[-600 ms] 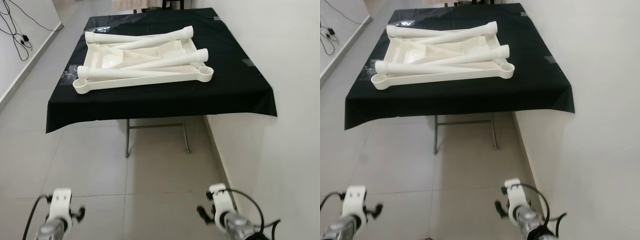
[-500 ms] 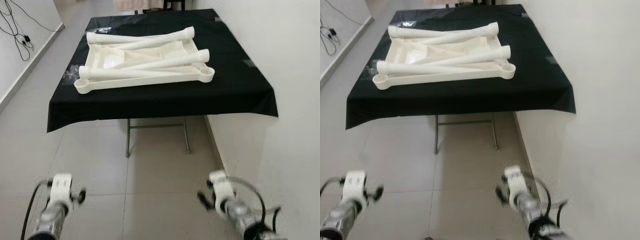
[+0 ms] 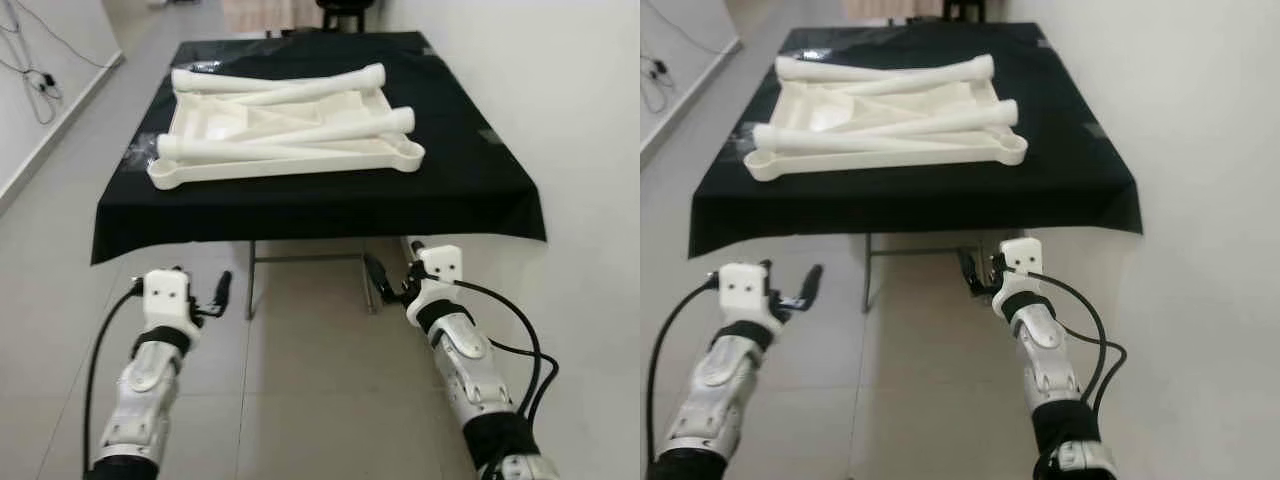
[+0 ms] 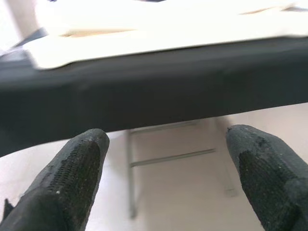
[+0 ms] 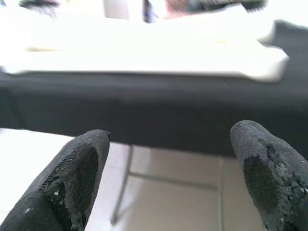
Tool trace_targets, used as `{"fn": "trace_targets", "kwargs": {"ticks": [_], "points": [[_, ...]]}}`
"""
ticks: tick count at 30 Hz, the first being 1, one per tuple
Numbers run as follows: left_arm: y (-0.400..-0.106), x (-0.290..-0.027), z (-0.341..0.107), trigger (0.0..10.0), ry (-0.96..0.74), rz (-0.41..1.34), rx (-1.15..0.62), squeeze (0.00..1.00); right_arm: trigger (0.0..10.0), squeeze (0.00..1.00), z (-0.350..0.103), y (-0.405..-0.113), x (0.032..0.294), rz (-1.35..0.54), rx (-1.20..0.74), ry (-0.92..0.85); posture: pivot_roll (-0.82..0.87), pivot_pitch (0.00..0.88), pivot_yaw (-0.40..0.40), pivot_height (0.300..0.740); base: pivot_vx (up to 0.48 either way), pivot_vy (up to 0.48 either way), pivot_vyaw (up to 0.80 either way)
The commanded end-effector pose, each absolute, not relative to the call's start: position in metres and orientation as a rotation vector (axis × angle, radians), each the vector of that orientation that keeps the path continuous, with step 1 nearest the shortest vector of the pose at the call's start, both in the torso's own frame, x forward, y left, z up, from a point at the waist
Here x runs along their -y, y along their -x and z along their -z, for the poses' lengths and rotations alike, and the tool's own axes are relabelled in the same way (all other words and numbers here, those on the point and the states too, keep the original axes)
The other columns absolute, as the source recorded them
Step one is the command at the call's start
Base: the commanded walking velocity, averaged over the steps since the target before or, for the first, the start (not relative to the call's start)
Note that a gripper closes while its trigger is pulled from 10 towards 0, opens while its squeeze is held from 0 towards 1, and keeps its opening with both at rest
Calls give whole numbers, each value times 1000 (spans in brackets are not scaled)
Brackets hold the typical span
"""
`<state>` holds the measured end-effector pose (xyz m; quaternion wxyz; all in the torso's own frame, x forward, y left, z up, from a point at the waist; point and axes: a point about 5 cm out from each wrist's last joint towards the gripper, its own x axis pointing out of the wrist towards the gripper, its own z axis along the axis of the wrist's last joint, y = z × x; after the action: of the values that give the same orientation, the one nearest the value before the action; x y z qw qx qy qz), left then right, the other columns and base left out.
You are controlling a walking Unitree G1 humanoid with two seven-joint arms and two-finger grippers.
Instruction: Building children table
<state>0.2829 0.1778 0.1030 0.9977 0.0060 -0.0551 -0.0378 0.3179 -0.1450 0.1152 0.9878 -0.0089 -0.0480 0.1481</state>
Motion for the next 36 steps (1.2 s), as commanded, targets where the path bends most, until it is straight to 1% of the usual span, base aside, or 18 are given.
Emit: {"fn": "trace_targets", "kwargs": {"ticks": [1,4,7,10,12,20,22,24,27,28,33,36], "points": [[-280,-179,-104,10000,-3,69,104,0,10000,0,-113,-315,140,-304,83,10,-36,0,4,740,0,0,0],[-280,-178,-110,10000,29,66,109,0,10000,0,-116,-321,144,-279,80,16,-50,0,11,740,0,0,0],[-281,-173,-124,10000,26,93,145,0,10000,0,-124,-325,148,-267,78,-45,-51,0,7,740,0,0,0],[-281,-173,-129,10000,25,91,155,0,10000,0,-125,-325,144,-291,58,-37,-54,0,13,740,85,0,0],[-279,-173,-128,10000,35,88,147,0,10000,0,-125,-323,143,-299,54,-10,-59,0,16,740,281,0,0],[-276,-169,-128,10000,41,101,126,0,10000,0,-128,-323,150,-266,58,-1,-59,1,20,740,319,0,0],[-277,-171,-131,10000,51,96,124,0,10000,0,-131,-324,153,-261,77,13,-56,17,12,740,336,0,0],[-276,-169,-136,10000,48,102,134,0,10000,0,-134,-323,154,-276,77,44,-57,23,9,740,349,0,800],[-276,-168,-139,10000,44,106,140,0,10000,0,-136,-322,153,-287,91,31,-56,25,7,740,355,0,800],[-276,-167,-142,10000,43,110,149,0,10000,0,-138,-322,151,-297,100,8,-53,28,6,740,368,0,0],[-277,-166,-150,10000,40,116,167,0,10000,0,-145,-326,149,-289,112,14,-49,30,7,740,368,0,0],[-279,-165,-160,10000,37,127,190,0,10000,0,-158,-332,149,-303,149,24,-38,30,12,740,368,0,0]]}}
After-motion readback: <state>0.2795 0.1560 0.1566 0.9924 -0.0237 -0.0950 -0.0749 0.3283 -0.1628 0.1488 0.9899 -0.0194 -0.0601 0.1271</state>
